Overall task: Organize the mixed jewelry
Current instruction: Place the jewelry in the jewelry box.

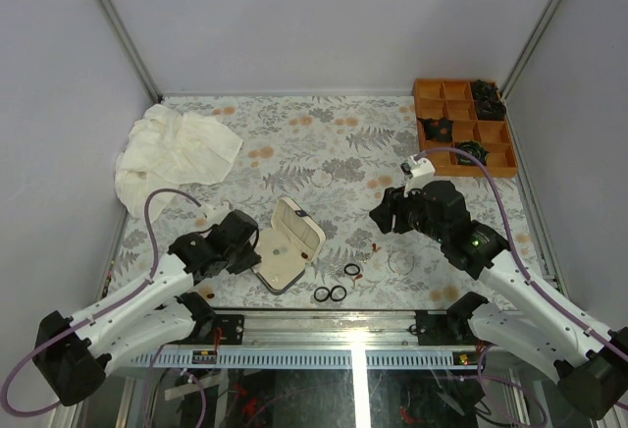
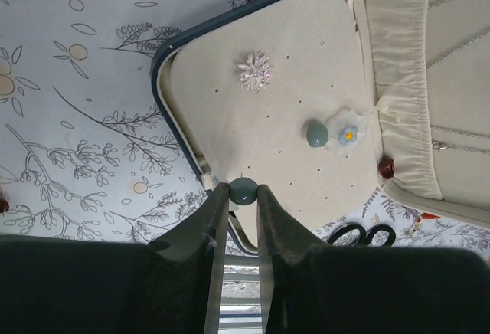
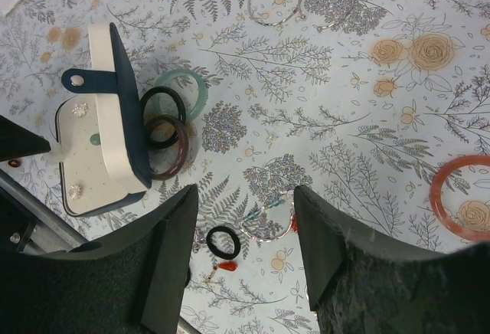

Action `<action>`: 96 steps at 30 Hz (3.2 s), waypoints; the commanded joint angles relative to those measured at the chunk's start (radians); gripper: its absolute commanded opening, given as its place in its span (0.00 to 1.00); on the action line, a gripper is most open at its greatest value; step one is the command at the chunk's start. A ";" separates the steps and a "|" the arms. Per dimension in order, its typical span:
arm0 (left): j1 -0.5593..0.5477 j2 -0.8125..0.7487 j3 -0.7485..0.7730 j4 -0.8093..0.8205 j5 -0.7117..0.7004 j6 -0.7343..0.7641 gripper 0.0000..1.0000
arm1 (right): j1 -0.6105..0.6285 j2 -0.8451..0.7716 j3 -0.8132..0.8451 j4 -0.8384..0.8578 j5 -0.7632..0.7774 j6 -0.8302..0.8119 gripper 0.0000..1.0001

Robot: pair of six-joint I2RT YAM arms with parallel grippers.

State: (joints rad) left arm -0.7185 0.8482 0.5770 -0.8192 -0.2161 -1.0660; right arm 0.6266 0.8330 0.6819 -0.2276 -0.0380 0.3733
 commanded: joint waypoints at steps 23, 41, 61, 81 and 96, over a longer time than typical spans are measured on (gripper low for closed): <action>0.051 0.169 0.060 0.171 0.029 0.113 0.00 | 0.025 -0.028 0.002 0.036 0.022 -0.006 0.61; 0.069 0.205 0.031 0.216 0.074 0.139 0.00 | 0.031 -0.014 0.007 0.032 0.023 -0.005 0.61; 0.077 0.203 -0.009 0.221 0.099 0.140 0.00 | 0.030 -0.011 0.005 0.036 0.016 -0.006 0.61; 0.100 0.206 0.012 0.208 0.098 0.161 0.00 | 0.029 -0.022 0.005 0.018 0.036 -0.002 0.61; 0.125 0.197 0.013 0.194 0.107 0.170 0.00 | 0.030 -0.049 0.011 -0.044 0.103 0.011 0.61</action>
State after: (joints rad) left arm -0.6025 1.0534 0.5812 -0.6247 -0.0963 -0.9203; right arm 0.6483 0.8017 0.6769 -0.2810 0.0383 0.3775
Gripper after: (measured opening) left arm 0.162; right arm 0.605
